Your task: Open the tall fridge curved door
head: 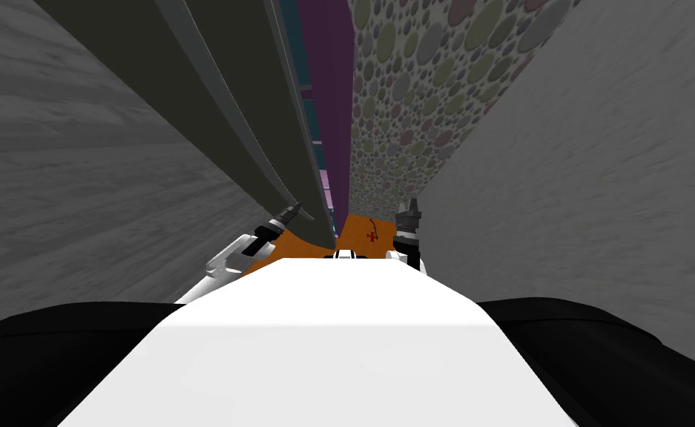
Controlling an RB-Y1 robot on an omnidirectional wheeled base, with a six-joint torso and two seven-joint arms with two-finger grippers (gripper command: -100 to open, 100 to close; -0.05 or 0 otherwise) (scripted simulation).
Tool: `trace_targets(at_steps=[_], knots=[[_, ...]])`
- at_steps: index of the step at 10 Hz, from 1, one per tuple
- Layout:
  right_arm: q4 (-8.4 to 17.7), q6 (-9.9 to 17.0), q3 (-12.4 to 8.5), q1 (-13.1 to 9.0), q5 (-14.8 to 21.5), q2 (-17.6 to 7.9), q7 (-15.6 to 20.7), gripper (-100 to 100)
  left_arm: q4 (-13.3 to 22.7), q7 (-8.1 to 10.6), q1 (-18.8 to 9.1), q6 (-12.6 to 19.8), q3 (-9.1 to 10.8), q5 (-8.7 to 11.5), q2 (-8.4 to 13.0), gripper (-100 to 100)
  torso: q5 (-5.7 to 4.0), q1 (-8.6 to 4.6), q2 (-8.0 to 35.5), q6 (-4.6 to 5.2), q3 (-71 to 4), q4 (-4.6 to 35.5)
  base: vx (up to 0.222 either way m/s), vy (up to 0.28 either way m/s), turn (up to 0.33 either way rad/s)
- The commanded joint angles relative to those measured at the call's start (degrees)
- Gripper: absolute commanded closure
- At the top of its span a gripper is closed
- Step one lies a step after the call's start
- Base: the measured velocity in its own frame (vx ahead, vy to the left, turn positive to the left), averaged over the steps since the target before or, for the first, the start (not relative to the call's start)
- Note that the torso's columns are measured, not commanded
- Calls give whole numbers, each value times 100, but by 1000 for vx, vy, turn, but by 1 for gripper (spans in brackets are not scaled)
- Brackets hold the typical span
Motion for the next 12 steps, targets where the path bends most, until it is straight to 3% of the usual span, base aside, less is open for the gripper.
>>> trace_targets(at_steps=[1,2,3,4,5,6,7,8,9,10,11,12], knots=[[0,0,0,1,0,0,0,0,411,-14,-381,-297,-194,323,284,100,1,-7,-5,-6,-1,-7,-266,132,-76],[0,0,0,0,0,0,0,0,507,-14,-389,-297,-194,323,284,100,3,-8,8,4,6,-8,-219,108,-59],[0,0,0,1,0,0,0,0,729,-35,-652,-480,-316,532,486,100,1,-20,0,-2,4,-13,-264,150,-72],[0,0,0,0,0,0,0,0,804,-35,-652,-480,-316,532,486,100,0,-7,17,0,10,-8,-227,146,-67],[0,0,0,1,0,0,0,0,1022,-56,-915,-663,-438,740,688,100,0,-10,10,-9,9,-8,-239,136,-67],[0,0,0,1,0,0,0,0,1101,-56,-915,-663,-438,740,688,100,-5,-11,12,-3,7,-2,-209,117,-63],[0,0,0,2,0,0,0,0,1309,-77,-1177,-846,-560,949,890,100,-9,-22,7,-8,4,-3,-226,138,-86],[0,0,0,1,0,0,0,0,1399,-77,-1179,-846,-560,949,890,100,-11,-12,14,-4,6,6,-210,143,-68],[0,0,0,2,0,0,0,0,1599,-98,-1427,-1029,-682,1157,1092,100,-11,-6,15,-14,8,10,-215,113,-96],[0,0,0,1,0,0,0,0,1696,-98,-1442,-1029,-682,1157,1092,100,-18,-12,20,-9,8,21,-217,87,-51],[0,0,0,2,0,0,0,0,1898,-119,-1672,-1212,-804,1366,1294,100,-19,-21,28,-16,14,19,-267,100,-67],[0,0,0,1,0,0,0,0,1993,-119,-1705,-1212,-804,1366,1294,100,-24,-25,53,-10,27,27,-242,98,-50]])
